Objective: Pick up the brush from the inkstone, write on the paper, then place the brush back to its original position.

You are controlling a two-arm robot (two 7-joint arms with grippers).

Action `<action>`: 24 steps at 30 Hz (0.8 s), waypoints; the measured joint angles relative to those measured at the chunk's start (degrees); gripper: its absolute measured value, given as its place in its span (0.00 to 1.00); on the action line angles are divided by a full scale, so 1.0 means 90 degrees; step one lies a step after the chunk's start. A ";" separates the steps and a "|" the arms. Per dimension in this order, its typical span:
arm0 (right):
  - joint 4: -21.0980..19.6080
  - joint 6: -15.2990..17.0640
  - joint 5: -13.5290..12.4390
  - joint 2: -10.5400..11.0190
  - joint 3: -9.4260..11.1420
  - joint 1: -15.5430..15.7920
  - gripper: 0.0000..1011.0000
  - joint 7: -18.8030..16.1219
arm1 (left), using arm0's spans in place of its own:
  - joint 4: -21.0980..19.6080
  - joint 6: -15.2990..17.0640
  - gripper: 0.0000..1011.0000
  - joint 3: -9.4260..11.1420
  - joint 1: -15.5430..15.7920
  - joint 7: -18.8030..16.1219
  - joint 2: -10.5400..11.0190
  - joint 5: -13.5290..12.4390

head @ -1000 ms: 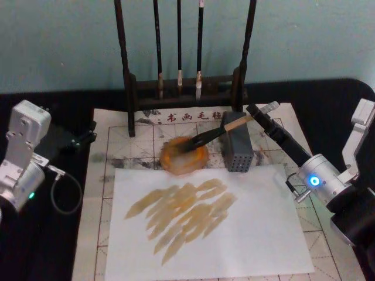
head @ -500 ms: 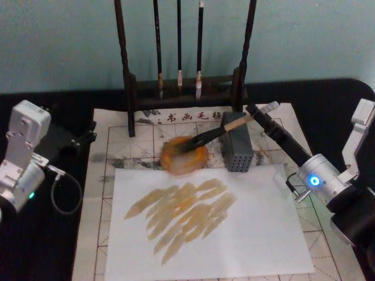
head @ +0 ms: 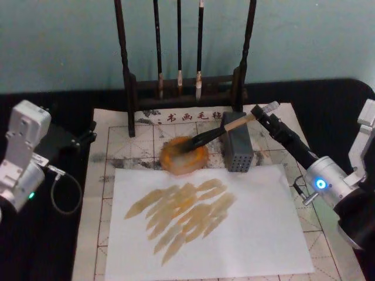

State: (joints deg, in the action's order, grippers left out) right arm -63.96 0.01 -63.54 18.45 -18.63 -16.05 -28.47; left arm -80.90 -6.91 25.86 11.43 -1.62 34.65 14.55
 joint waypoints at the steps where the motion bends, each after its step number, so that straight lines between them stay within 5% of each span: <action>1: -0.0040 -0.0013 0.0034 0.0026 0.0000 0.0025 0.99 0.0021 | 0.0000 0.0000 0.99 0.0000 0.0000 0.0000 0.0000 0.0000; 6: -0.0285 -0.0103 0.0283 0.0192 -0.0005 0.0187 0.99 0.0162 | 0.0000 0.0000 0.99 0.0000 0.0000 0.0000 0.0000 0.0000; 11: -0.0587 -0.0278 0.0821 0.0468 -0.0069 0.0385 0.99 0.0357 | 0.0000 0.0000 0.99 0.0000 0.0000 0.0000 0.0000 0.0000; 16: -0.0870 -0.0637 0.1729 0.0705 -0.0182 0.0566 0.99 0.0936 | 0.0000 0.0000 0.99 0.0000 0.0000 0.0000 0.0000 0.0000; 24: -0.0985 -0.1186 0.3246 0.0684 -0.0388 0.0643 0.99 0.2227 | 0.0000 0.0000 0.99 0.0000 0.0000 0.0000 0.0000 0.0000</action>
State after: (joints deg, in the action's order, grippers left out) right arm -72.82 -10.66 -34.32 24.60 -22.12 -10.27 -8.43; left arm -80.90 -6.91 25.86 11.43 -1.62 34.65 14.55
